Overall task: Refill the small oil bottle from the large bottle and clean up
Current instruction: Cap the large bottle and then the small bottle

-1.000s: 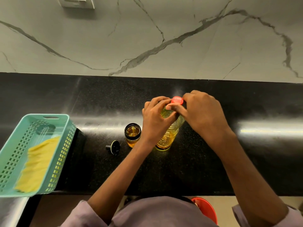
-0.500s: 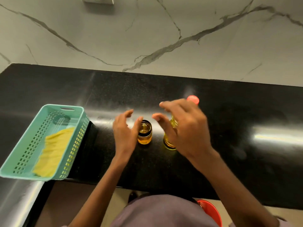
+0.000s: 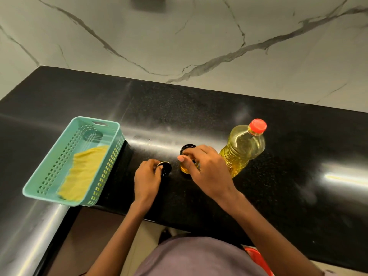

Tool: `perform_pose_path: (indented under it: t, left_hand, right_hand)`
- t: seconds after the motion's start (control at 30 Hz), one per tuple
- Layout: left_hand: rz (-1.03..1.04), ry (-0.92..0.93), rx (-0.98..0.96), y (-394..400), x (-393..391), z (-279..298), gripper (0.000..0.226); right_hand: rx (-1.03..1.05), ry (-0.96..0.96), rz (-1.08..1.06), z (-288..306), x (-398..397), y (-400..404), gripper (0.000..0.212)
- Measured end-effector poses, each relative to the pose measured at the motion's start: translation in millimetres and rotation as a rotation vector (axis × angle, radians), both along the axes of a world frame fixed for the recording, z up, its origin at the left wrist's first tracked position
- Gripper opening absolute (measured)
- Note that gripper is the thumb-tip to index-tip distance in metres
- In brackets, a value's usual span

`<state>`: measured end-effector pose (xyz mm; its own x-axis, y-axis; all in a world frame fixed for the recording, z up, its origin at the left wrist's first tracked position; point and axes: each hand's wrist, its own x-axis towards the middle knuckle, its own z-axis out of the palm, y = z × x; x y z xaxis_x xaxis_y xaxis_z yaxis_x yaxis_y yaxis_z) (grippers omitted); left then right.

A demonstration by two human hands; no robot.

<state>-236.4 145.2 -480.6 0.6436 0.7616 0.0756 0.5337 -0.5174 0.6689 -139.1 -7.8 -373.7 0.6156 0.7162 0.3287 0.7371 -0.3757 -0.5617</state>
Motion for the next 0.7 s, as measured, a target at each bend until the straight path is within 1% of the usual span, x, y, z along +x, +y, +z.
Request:
perform_pose_path:
  t: [0.07, 0.13, 0.2, 0.3, 0.37, 0.43, 0.53, 0.6, 0.7]
  left_hand:
    - [0.011, -0.136, 0.002, 1, -7, 15, 0.011]
    - [-0.014, -0.303, -0.058, -2, -10, 36, 0.018]
    - [-0.083, -0.445, -0.141, -6, -6, 54, 0.023]
    - [-0.243, -0.608, -0.274, -13, 4, 65, 0.032]
    - [-0.308, -0.668, -0.343, -19, 17, 65, 0.036]
    - [-0.313, -0.688, -0.368, -23, 27, 62, 0.038]
    - [-0.295, -0.658, -0.389, -25, 37, 58, 0.044]
    - [-0.312, -0.548, -0.387, -24, 41, 52, 0.045]
    - [-0.358, -0.273, -0.4, -17, 46, 34, 0.048]
  right_hand:
    - [0.06, 0.153, -0.013, 3, 2, 1, 0.034]
    - [0.098, 0.302, -0.033, 8, 8, 3, 0.026]
    - [0.07, 0.435, -0.01, 15, 16, 3, 0.03]
    - [-0.057, 0.501, 0.104, 26, 22, 7, 0.04]
    - [-0.06, 0.524, 0.161, 31, 30, 6, 0.04]
    - [-0.042, 0.506, 0.16, 34, 38, 5, 0.037]
    - [-0.099, 0.418, 0.164, 37, 42, 4, 0.031]
    - [-0.144, 0.345, 0.142, 32, 42, 7, 0.03]
    - [-0.214, 0.235, 0.061, 17, 42, 11, 0.035]
